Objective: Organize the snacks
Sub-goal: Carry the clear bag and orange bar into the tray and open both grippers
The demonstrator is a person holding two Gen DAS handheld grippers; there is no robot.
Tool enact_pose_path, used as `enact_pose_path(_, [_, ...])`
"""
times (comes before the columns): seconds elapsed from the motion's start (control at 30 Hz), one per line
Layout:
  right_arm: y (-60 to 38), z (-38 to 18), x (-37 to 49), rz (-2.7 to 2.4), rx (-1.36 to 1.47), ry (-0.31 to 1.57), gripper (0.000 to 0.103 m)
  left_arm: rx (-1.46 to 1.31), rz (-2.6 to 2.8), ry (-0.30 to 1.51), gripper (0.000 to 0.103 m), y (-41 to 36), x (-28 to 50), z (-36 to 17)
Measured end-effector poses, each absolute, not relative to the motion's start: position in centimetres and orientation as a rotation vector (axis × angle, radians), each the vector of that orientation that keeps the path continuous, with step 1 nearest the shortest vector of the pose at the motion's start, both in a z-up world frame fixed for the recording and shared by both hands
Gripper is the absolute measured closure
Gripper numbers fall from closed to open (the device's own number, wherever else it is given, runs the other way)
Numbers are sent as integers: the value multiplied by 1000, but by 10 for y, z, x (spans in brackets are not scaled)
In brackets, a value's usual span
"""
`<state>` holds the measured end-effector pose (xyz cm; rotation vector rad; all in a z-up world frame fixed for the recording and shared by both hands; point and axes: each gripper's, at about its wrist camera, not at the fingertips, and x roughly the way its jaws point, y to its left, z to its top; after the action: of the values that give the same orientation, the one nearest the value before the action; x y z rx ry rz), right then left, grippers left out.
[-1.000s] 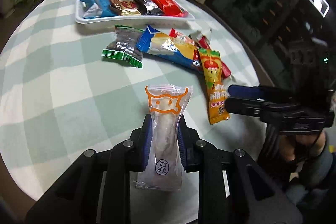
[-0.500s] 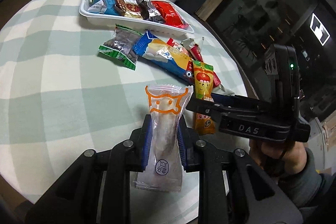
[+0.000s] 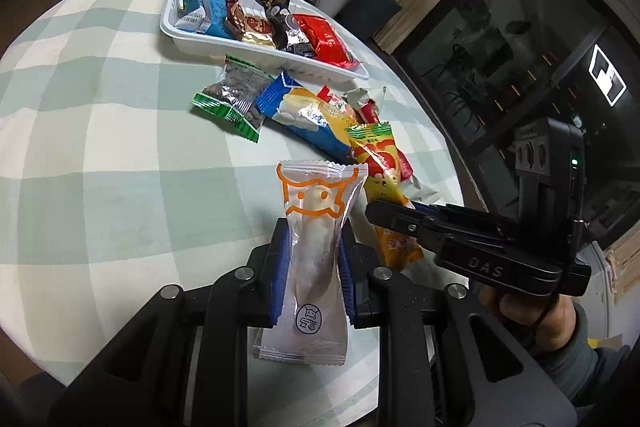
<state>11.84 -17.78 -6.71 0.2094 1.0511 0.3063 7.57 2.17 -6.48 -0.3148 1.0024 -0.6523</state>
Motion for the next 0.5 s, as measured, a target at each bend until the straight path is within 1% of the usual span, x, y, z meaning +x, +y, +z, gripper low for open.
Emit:
enact_pose_path(0.27, [-197, -31, 113, 412, 374, 986, 84, -338, -659, 960, 82, 26, 84, -45])
enact_pose_path(0.5, [-250, 0, 134, 352, 457, 903, 84, -317, -642, 899, 82, 32, 114, -11])
